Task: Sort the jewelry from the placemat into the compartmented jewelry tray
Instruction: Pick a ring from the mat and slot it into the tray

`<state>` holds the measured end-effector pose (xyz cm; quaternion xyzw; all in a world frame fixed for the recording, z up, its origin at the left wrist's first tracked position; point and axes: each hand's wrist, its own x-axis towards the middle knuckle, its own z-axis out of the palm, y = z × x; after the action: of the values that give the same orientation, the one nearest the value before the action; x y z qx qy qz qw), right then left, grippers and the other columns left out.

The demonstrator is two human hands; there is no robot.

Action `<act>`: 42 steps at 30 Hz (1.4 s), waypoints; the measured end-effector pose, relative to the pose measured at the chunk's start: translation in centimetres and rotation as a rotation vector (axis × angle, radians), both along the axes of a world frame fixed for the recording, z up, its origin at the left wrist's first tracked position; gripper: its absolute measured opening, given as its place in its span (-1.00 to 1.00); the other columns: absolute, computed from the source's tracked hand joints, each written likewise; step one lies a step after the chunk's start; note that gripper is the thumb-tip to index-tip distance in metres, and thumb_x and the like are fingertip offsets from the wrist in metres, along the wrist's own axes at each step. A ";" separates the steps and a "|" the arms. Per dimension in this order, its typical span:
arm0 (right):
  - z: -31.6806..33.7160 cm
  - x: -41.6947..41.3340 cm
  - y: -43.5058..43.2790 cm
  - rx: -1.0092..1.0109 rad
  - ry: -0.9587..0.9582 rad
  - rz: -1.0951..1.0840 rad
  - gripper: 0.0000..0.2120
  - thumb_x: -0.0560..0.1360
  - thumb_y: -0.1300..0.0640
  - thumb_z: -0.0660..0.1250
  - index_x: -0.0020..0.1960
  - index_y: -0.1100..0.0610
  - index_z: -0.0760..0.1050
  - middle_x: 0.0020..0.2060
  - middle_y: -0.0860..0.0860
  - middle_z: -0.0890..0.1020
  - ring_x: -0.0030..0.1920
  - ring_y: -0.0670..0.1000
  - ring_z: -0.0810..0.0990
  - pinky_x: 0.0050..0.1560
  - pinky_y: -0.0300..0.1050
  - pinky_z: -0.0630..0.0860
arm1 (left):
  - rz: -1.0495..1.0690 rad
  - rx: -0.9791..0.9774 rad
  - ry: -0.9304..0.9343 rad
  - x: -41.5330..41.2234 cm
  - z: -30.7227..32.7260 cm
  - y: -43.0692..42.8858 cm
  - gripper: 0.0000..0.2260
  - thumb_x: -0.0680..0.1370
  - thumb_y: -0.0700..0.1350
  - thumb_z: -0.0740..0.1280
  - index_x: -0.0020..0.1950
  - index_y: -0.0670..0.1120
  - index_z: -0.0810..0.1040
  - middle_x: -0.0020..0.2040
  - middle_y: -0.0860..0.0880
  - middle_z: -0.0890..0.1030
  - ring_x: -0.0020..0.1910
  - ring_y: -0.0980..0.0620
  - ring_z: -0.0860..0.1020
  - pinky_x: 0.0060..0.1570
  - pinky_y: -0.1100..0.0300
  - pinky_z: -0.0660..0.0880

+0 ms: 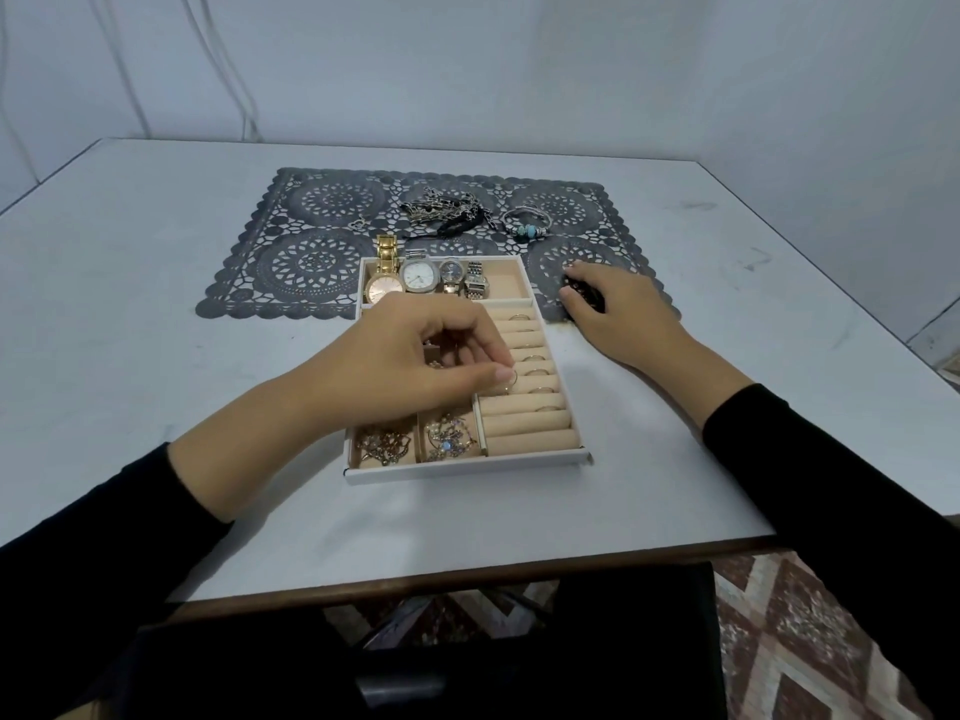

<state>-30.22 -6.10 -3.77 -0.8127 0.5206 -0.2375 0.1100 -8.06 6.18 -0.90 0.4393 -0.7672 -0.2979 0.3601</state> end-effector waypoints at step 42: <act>-0.1 -0.1 -0.1 -0.004 -0.012 0.022 -0.72 0.60 0.07 0.21 0.22 0.16 0.53 0.11 0.07 0.62 0.14 0.06 0.52 0.07 -0.19 0.34 | -0.067 0.221 -0.244 -0.1 1.2 -0.4 -0.94 0.44 -0.08 0.52 -0.13 0.07 0.71 -0.12 0.02 0.70 -0.08 -0.02 0.64 0.01 -0.11 0.58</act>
<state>-30.31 -6.20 -3.85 -0.8172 0.5104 -0.2421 0.1144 -8.14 5.76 0.33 0.4832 -0.7821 -0.3365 0.2037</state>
